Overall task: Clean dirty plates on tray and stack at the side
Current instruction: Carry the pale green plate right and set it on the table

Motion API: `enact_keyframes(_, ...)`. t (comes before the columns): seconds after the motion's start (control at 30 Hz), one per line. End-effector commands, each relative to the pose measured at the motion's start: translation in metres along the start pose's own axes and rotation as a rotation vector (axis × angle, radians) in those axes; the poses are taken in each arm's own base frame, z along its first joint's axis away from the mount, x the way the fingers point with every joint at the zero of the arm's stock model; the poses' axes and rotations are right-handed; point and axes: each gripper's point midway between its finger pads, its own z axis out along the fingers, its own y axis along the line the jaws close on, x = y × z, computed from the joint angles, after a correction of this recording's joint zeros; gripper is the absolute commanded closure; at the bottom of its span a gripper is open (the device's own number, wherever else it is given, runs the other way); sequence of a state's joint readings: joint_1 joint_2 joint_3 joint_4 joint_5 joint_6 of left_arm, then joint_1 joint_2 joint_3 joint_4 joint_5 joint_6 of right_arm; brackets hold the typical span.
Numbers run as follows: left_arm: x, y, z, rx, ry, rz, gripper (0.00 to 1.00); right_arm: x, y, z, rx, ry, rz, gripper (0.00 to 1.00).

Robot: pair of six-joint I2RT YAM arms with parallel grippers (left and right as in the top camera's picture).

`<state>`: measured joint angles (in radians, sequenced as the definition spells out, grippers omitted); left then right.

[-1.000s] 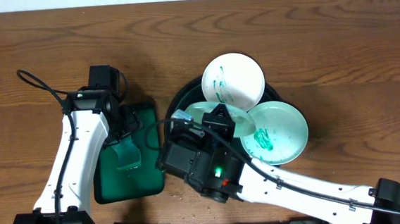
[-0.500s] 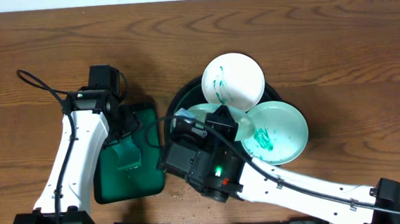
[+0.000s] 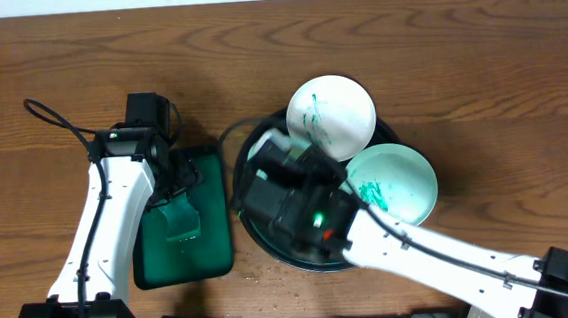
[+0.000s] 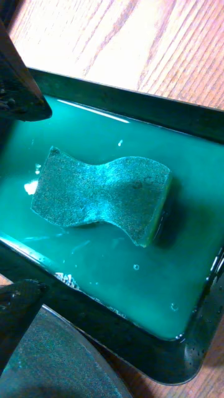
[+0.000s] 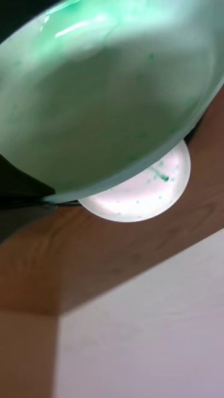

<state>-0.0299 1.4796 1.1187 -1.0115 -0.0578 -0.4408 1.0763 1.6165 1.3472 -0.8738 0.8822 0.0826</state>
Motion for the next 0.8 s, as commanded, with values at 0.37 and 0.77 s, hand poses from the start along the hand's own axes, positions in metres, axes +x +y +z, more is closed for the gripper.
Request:
enact_keyframes(0.37, 0.0, 0.001, -0.002, 0.001, -0.006, 0.005, 0.18, 0.038, -0.171, 0.066, 0.274, 0.177, 0.509, 0.99)
enact_keyframes(0.77, 0.0, 0.0, -0.002, 0.002, -0.006, 0.005, 0.18, 0.182, -0.248, 0.135, 0.125, 0.457, 1.077, 0.99)
